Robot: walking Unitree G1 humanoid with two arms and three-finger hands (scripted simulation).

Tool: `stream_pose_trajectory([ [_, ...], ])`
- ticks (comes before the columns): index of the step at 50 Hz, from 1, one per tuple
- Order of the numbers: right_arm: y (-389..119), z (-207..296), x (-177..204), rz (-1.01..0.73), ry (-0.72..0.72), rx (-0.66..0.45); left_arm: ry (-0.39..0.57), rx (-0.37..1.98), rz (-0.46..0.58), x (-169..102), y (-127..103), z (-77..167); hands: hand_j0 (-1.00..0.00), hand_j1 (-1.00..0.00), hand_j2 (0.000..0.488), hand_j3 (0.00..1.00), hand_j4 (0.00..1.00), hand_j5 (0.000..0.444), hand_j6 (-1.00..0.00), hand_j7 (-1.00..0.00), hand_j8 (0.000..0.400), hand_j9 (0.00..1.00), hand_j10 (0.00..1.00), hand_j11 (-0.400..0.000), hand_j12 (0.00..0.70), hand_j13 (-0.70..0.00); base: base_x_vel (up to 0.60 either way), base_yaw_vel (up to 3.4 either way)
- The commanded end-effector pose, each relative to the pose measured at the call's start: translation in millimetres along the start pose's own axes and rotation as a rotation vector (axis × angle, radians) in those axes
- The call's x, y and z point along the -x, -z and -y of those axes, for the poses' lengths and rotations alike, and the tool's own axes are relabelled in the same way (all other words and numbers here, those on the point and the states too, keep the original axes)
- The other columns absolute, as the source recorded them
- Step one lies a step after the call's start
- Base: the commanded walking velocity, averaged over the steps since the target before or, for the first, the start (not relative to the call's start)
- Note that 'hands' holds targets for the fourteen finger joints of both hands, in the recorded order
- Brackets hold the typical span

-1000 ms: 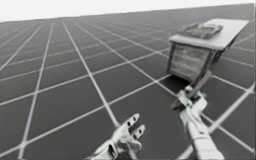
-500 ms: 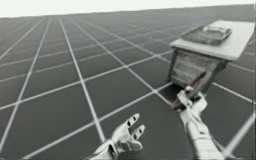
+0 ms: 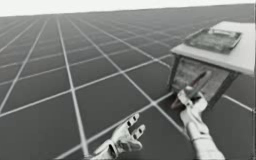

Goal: Pick up and drop off the object

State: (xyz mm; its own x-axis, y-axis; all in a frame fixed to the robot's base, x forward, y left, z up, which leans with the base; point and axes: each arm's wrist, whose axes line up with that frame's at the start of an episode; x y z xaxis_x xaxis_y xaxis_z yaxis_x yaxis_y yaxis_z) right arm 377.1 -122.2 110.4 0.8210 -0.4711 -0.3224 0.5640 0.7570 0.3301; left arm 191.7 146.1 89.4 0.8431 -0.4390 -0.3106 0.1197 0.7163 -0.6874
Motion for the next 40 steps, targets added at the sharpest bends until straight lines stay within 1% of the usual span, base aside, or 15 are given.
stream_pose_trajectory([
  [1, -8.8, -13.7, 5.7, 0.039, -0.044, -0.003, 0.002, 0.013, 0.015, 3.0, 0.1, -3.3, 0.00, 0.00, 0.000, 1.00, 1.00, 0.000, 0.00, 0.00, 0.000, 1.00, 1.00, -0.400, 0.000, -0.700, 0.58, 0.03],
  [40, -8.8, -13.7, 5.7, 0.039, -0.044, -0.003, 0.002, 0.013, 0.015, 3.0, 0.1, -3.3, 0.00, 0.00, 0.000, 1.00, 1.00, 0.000, 0.00, 0.00, 0.000, 1.00, 1.00, -0.400, 0.000, -0.700, 0.57, 0.05],
])
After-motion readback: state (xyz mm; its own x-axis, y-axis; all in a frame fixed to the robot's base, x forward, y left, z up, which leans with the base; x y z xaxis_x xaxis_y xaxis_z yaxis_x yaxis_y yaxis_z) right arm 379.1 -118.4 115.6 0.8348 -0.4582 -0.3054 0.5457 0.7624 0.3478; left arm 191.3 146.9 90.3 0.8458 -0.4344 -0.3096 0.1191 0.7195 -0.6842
